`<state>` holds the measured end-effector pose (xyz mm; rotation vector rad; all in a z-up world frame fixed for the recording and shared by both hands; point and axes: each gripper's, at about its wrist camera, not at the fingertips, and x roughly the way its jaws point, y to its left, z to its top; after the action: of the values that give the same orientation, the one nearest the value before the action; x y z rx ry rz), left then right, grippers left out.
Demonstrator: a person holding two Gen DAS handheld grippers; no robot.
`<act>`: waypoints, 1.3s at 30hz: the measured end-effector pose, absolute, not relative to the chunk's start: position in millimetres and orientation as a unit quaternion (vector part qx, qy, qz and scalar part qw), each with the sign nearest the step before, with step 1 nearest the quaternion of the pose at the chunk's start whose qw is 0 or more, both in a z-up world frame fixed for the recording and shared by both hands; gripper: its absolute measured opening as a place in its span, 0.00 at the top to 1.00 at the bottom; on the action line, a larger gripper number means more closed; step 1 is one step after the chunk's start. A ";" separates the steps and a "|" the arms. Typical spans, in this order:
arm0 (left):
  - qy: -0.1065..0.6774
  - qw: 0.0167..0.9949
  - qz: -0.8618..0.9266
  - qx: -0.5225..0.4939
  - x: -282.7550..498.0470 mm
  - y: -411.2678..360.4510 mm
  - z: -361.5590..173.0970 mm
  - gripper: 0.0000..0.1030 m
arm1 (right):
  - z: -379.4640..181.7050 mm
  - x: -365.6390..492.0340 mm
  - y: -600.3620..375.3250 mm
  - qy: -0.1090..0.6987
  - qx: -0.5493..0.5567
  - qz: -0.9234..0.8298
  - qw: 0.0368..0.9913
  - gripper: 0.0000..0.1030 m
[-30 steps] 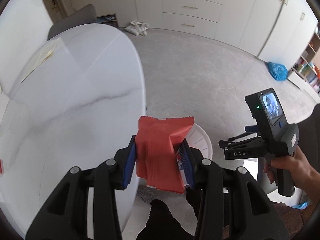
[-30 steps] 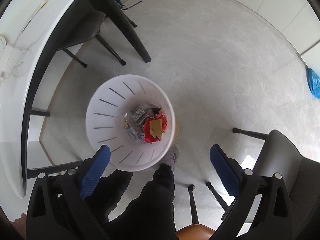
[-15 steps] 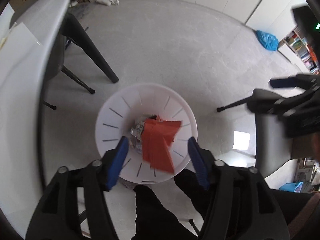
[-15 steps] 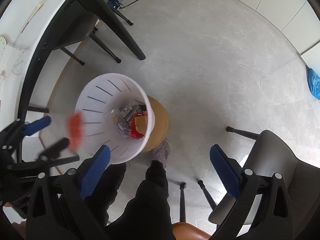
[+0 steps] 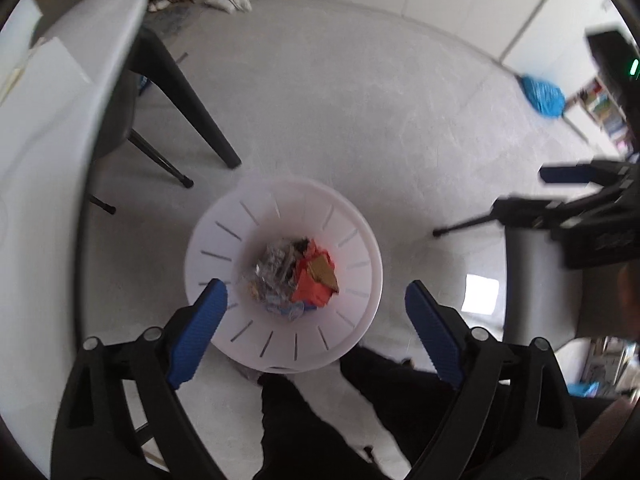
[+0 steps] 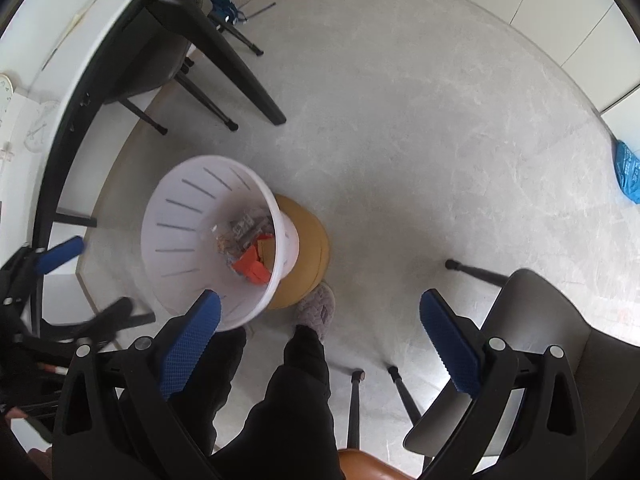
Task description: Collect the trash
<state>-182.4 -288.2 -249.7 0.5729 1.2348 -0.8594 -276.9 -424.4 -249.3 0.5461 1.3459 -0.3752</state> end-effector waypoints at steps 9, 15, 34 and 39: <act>0.505 0.789 -0.308 0.164 -136.4 -233.2 -140.6 0.07 | -193.0 -241.1 -398.4 0.562 0.192 -0.136 0.793 0.04; 0.497 0.827 -0.226 0.136 -111.0 -172.6 -105.2 0.07 | -159.7 -196.7 -348.5 0.548 0.149 -0.075 0.820 0.02; 0.475 0.869 -0.126 0.057 -51.0 -62.6 -51.1 0.07 | -94.9 -103.1 -237.3 0.516 0.099 -0.025 0.851 0.02; 0.432 0.895 -0.103 0.047 -26.1 -44.3 -4.6 0.07 | -36.3 -75.9 -220.2 0.465 0.079 -0.028 0.881 0.02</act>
<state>-26.1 -44.3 -4.6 0.0979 0.8952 -0.2135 -75.9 -220.2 -36.3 0.1652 0.9686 -0.0584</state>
